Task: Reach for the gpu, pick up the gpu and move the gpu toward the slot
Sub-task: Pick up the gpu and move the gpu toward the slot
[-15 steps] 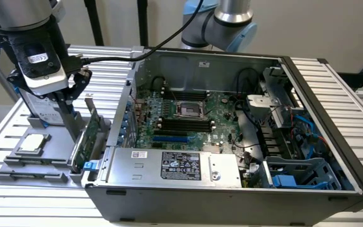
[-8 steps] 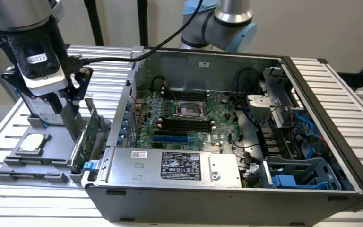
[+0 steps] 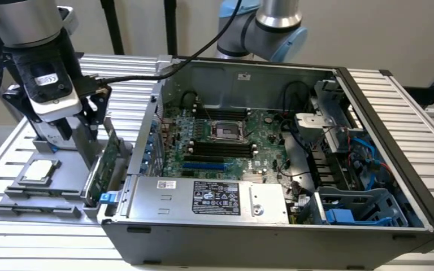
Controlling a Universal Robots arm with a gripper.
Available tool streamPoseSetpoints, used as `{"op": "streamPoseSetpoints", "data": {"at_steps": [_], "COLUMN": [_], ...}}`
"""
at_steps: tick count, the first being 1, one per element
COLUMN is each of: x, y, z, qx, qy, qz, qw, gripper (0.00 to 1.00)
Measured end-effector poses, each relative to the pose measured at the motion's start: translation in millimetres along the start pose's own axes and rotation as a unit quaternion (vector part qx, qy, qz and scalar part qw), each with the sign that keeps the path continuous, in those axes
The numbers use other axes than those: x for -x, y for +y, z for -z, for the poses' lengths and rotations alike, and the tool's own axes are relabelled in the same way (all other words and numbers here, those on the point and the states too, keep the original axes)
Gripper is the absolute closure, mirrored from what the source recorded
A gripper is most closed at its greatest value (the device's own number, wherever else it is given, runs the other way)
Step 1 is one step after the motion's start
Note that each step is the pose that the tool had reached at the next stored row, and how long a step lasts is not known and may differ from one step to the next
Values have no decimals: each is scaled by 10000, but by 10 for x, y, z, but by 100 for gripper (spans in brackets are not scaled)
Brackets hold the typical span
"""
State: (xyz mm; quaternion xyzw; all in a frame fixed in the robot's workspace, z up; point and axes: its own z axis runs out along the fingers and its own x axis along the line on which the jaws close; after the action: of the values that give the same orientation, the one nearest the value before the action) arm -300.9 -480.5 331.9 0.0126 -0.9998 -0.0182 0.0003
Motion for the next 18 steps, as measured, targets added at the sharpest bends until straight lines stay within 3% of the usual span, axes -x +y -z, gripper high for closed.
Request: {"op": "streamPoseSetpoints", "data": {"at_steps": [11,18], "x": [-22,-23], "y": [-7,-11], "z": [-199,-327], "qx": [0,0], "qy": [-1,-7], "qz": [-34,-203], "qw": [10000,9998], "gripper": [52,52]}}
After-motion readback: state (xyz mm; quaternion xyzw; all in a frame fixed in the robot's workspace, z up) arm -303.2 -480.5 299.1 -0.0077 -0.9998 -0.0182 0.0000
